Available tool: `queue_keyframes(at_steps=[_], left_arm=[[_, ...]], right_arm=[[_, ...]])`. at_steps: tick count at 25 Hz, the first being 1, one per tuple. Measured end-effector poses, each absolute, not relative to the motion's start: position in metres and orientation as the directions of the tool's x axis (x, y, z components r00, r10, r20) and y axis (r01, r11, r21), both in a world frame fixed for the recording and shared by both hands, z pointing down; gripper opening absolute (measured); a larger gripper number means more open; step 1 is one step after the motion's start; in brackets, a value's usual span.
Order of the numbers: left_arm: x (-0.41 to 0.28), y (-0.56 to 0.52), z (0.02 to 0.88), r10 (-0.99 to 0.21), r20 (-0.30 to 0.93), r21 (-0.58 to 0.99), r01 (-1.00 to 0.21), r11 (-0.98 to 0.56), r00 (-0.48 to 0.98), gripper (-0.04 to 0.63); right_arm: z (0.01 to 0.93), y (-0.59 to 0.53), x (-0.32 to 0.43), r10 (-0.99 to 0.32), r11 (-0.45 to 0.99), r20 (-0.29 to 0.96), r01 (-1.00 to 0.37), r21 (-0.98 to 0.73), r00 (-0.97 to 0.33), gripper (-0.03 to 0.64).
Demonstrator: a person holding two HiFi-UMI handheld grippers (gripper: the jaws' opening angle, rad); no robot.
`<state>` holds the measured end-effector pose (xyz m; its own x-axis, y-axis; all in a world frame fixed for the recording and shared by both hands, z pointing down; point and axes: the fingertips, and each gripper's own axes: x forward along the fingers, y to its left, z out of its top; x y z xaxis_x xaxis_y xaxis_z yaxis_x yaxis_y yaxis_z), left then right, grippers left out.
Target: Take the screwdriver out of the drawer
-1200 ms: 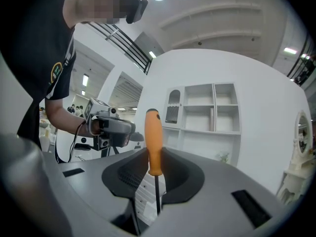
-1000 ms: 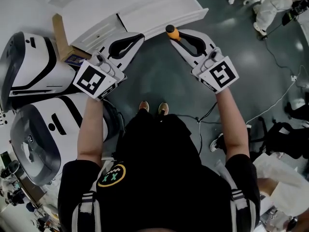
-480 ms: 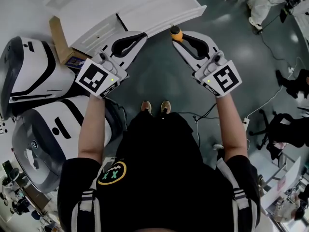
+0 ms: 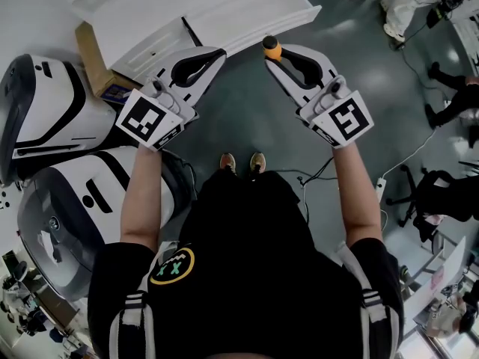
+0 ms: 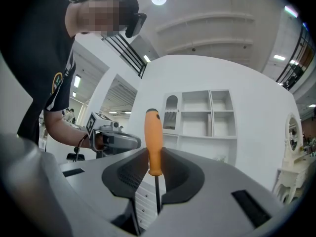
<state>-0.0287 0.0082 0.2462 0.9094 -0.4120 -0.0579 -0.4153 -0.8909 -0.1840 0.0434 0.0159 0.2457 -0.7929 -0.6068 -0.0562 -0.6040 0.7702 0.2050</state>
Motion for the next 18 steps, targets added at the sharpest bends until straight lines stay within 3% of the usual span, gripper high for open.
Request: queue_keyframes(at_steps=[18], left_arm=[[-0.043, 0.015, 0.242, -0.416, -0.062, -0.189, -0.420, -0.888, 0.907, 0.017]], right_arm=[[0.245, 0.023, 0.029, -0.596, 0.775, -0.063, -0.593, 0.217, -0.801, 0.101]])
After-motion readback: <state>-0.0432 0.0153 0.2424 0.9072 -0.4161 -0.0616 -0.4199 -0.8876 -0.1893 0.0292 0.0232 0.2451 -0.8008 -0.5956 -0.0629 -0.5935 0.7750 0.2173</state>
